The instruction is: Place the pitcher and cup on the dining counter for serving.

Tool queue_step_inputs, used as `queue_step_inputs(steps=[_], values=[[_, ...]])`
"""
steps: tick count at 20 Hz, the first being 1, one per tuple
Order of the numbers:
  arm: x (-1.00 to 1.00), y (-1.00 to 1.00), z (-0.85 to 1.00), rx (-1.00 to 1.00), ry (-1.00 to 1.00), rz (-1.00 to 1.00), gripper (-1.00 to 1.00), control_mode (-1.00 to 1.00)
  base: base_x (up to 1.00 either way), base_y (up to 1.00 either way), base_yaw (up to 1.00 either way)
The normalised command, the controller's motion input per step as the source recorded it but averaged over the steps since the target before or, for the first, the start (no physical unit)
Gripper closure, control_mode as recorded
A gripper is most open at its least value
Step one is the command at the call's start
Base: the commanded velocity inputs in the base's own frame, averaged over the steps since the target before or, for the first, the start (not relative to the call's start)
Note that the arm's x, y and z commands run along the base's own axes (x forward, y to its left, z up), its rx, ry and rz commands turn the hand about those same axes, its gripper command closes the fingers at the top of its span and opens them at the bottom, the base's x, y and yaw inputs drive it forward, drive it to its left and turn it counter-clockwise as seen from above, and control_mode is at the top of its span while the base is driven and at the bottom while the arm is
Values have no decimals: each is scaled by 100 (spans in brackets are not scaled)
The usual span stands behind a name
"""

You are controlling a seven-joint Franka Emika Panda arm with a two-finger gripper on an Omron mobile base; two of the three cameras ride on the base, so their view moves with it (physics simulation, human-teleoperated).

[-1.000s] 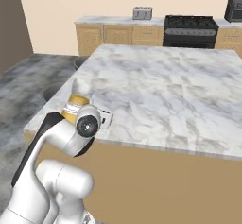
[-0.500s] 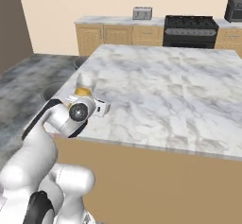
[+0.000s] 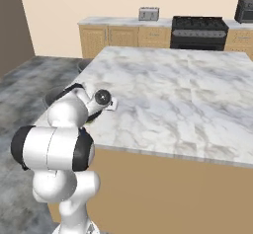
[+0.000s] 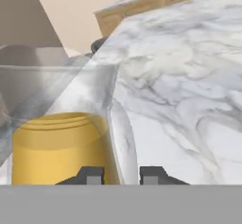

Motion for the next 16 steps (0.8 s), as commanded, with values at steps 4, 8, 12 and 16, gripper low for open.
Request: queue_step_inputs(steps=[4,8,12,16], values=[[8,9,0,0,9,22,100,-100,0,0,0],[16,15,-12,1,-5,0,100,-100,0,0,0],[54,19,-19,0,-12,0,100,-100,0,0,0],[75,26,-8,0,-6,-1,100,-100,0,0,0]])
